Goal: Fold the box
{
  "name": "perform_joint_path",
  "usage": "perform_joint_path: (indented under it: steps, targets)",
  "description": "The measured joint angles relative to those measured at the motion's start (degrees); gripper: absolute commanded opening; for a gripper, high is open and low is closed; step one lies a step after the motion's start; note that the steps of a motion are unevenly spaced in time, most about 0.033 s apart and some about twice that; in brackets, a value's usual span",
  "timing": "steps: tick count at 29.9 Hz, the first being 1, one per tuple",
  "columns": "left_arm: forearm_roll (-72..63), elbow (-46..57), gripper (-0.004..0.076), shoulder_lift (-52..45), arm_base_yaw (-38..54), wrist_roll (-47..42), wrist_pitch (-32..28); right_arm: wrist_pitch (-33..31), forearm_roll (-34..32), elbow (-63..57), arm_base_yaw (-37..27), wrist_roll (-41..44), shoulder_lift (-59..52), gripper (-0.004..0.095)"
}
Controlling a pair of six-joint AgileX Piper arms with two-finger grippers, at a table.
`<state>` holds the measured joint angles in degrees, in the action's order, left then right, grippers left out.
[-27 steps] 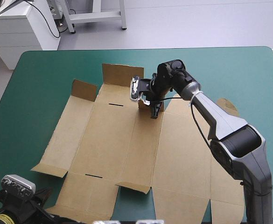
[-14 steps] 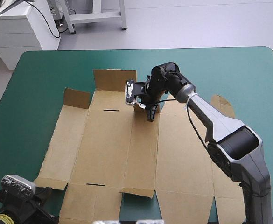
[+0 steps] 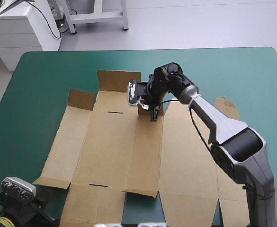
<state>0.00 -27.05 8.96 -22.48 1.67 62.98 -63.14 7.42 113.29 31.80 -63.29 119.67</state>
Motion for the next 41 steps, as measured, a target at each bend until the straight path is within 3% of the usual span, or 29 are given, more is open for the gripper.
perform_joint_path:
  steps: [8, 16, 21, 26, 33, 41]
  targets:
    - [0.0, 0.0, -0.0008, 0.0, 0.0, 0.0, 0.0, -0.19, -6.33, 0.0, 0.0, 4.88, -3.63, 0.0357]
    - [0.0, 0.0, -0.0008, 0.0, 0.0, 0.0, 0.0, -2.67, -17.21, 0.25, -0.23, 20.6, -13.04, 0.034]
    - [0.0, 0.0, -0.0008, 0.0, 0.0, 0.0, 0.0, -6.33, -22.36, 0.3, -2.84, 29.55, -17.74, 0.0233]
    - [0.0, 0.0, -0.0008, 0.0, 0.0, -0.24, 0.0, -8.4, -20.57, 0.24, -9.69, 35.98, -21.8, 0.0142]
    - [0.44, 0.0, -0.0008, 0.2, 0.0, -3.55, -0.08, -8.52, -9.87, -2.47, -22.42, 41.88, -28.61, 0.0132]
    - [2.81, -7.04, -0.0008, 8.8, 0.0, -9.12, -4.16, -8.52, -7.42, -16.3, -28.01, 43.62, -36.32, 0.0132]
